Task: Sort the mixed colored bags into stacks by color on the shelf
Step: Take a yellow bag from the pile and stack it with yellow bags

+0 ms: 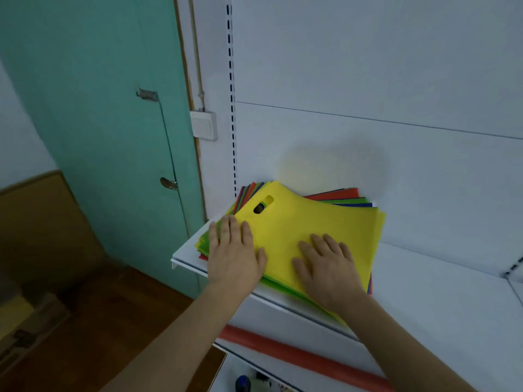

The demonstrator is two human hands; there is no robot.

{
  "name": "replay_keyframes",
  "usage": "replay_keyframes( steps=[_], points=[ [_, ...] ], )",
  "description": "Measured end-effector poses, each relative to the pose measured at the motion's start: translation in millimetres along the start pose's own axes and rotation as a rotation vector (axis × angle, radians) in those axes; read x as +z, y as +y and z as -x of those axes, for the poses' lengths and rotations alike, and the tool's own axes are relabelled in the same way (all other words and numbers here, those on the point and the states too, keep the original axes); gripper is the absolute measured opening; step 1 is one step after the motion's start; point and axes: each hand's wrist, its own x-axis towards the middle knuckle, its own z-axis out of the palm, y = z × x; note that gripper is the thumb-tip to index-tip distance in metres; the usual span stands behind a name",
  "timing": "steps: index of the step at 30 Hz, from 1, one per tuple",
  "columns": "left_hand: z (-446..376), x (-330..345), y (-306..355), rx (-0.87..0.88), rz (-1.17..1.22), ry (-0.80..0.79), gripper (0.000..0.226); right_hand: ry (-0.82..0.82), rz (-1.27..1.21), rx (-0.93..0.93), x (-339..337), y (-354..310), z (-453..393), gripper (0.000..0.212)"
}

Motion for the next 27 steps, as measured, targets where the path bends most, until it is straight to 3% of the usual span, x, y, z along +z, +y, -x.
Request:
replay_keyframes(
  steps=[5, 10, 17, 20, 23, 27],
  points=[
    [-0.5, 0.3, 6.1, 0.184, 0.045, 0.082, 0.065, 0.085, -0.019, 0.123, 0.4, -0.7, 11.8, 0.049],
    [-3.7, 0.5, 5.1, 0.165, 0.070, 0.053, 0.064, 0.233, -0.004, 0.191, -2.0, 9.5, 24.0, 0.030],
    [2.9, -3.6, 24.2, 0.248, 0.168, 0.078, 0.057, 0.133, 0.041, 0.573, -8.6, 27.4, 38.7, 0.061],
    [4.8, -5.2, 28.8, 0.303, 0.312, 0.096, 0.075, 0.099, -0.232, 0.756, -14.0, 40.2, 41.8, 0.083],
    [3.9, -6.4, 32.4, 0.320, 0.445, 0.122, 0.073, 0.210, -0.484, 0.768, -24.2, 49.3, 41.8, 0.073],
    [-3.9, -10.8, 35.7, 0.244, 0.528, 0.100, 0.073, 0.393, -0.564, 0.761, -34.0, 56.5, 44.7, 0.066]
  ],
)
